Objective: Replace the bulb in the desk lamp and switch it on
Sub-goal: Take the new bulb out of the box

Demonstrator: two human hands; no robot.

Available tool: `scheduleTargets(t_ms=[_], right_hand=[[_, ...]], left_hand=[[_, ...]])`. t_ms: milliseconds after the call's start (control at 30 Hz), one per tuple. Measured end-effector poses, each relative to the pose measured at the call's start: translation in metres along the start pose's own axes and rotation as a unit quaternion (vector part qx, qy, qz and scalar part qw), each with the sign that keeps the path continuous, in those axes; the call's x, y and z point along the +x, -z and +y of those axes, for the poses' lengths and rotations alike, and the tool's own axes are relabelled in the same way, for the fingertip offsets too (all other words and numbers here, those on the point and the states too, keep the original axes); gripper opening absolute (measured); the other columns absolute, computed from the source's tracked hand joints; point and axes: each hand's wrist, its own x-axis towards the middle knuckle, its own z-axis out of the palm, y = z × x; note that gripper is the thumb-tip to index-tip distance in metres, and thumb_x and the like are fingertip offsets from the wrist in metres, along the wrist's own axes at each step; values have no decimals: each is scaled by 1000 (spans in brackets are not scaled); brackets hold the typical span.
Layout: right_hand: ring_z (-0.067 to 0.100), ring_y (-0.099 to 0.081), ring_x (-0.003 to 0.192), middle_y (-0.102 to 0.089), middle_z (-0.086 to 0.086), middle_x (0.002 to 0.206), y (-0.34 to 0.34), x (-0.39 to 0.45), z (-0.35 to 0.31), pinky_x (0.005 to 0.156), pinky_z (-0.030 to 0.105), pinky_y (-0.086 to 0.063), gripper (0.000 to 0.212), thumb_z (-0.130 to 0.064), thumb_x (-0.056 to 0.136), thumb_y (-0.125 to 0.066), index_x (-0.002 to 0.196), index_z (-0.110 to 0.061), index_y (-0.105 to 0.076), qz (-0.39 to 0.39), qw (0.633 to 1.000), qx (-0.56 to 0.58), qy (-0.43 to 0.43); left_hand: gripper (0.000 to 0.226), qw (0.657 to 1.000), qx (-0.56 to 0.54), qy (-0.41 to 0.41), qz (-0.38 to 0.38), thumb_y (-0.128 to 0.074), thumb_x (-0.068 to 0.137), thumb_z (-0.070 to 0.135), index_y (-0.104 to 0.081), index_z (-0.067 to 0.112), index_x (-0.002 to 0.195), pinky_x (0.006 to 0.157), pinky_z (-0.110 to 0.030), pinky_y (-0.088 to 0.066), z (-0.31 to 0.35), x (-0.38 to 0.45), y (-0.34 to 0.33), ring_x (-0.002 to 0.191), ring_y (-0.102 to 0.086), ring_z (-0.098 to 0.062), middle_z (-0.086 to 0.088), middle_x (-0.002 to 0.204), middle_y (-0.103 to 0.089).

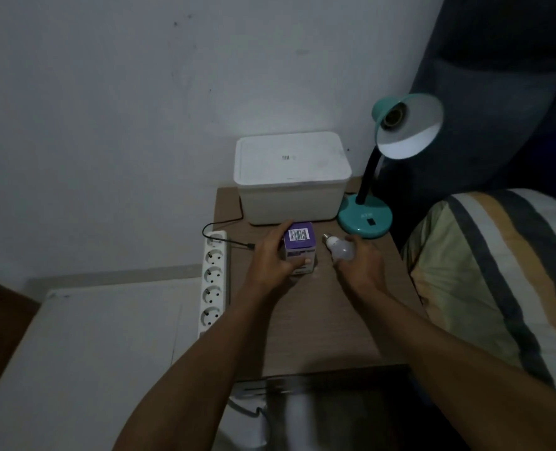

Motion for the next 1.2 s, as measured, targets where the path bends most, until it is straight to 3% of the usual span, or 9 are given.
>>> scheduleTargets(t_ms=[133, 233, 400, 500, 667, 767, 867, 1067, 1200], right_hand=[[25, -55, 115, -56, 6, 130, 4, 2, -7, 91, 44, -55, 56, -26, 81, -77, 133, -27, -55, 6, 999, -48, 8], [20, -53, 120, -57, 2, 133, 19, 7, -28, 94, 33, -48, 47, -29, 86, -73, 131, -25, -59, 20, 994, -6, 107], [20, -60, 116, -64, 5, 130, 35, 17, -64, 96, 40, -55, 33, -14, 91, -70, 124, -18, -69, -137, 949, -37, 282], [24, -59, 121, -61, 8, 138, 32, 17, -71, 101, 39, -52, 29, -10, 92, -67, 120, -15, -72, -178, 934, -94, 296], [21, -65, 113, -68, 8, 128, 33, 16, -75, 95, 30, -52, 30, -13, 90, -70, 120, -12, -71, -191, 899, -149, 364], [20, -66, 109, -70, 5, 125, 34, 19, -76, 93, 31, -53, 31, -17, 89, -72, 120, -15, -72, -199, 884, -178, 384], [20, -67, 106, -71, 6, 121, 37, 23, -80, 86, 29, -51, 32, -20, 89, -73, 121, -17, -71, -202, 874, -194, 397], [22, -66, 91, -73, 9, 108, 41, 20, -78, 76, 32, -51, 29, -23, 92, -67, 119, -16, -70, -185, 849, -198, 454], [17, -64, 89, -72, 9, 107, 39, 18, -68, 75, 22, -44, 28, -21, 96, -61, 122, -13, -67, -168, 858, -169, 455]], left_hand=[[92, 1000, -11, 3, 2, -88, 81, 6, -41, 22, 158, 80, -2, -51, -2, -1, 0, 120, -61, -7, -1, 145, -56], [94, 1000, -28, 2, 2, -89, 78, 6, -42, 22, 158, 85, -6, -53, -1, -1, 0, 124, -61, -9, -2, 146, -59], [92, 999, -46, 1, -5, -87, 80, 6, -41, 23, 158, 85, -9, -55, -3, -4, -1, 119, -64, -6, -2, 144, -60], [90, 998, -58, 7, -7, -83, 83, 2, -39, 24, 159, 80, -10, -56, -1, -4, -3, 116, -66, -7, -4, 142, -61], [95, 998, -61, 6, -2, -83, 82, -1, -37, 23, 161, 80, -12, -57, -1, -4, -3, 119, -66, -10, -5, 144, -60], [96, 998, -58, -2, 2, -85, 81, 2, -37, 24, 161, 87, -14, -58, -2, -5, -4, 122, -65, -10, -2, 145, -60], [96, 997, -71, -3, 1, -85, 80, 3, -39, 25, 160, 99, -30, -60, -3, -4, -3, 124, -65, -10, -1, 143, -62], [95, 997, -82, 7, 3, -83, 81, -2, -39, 25, 160, 98, -26, -59, -2, -6, -7, 121, -66, -10, -3, 141, -64], [97, 997, -81, 9, -1, -80, 85, -2, -32, 31, 163, 84, -16, -59, -1, -5, -7, 117, -68, -12, -7, 143, -61]])
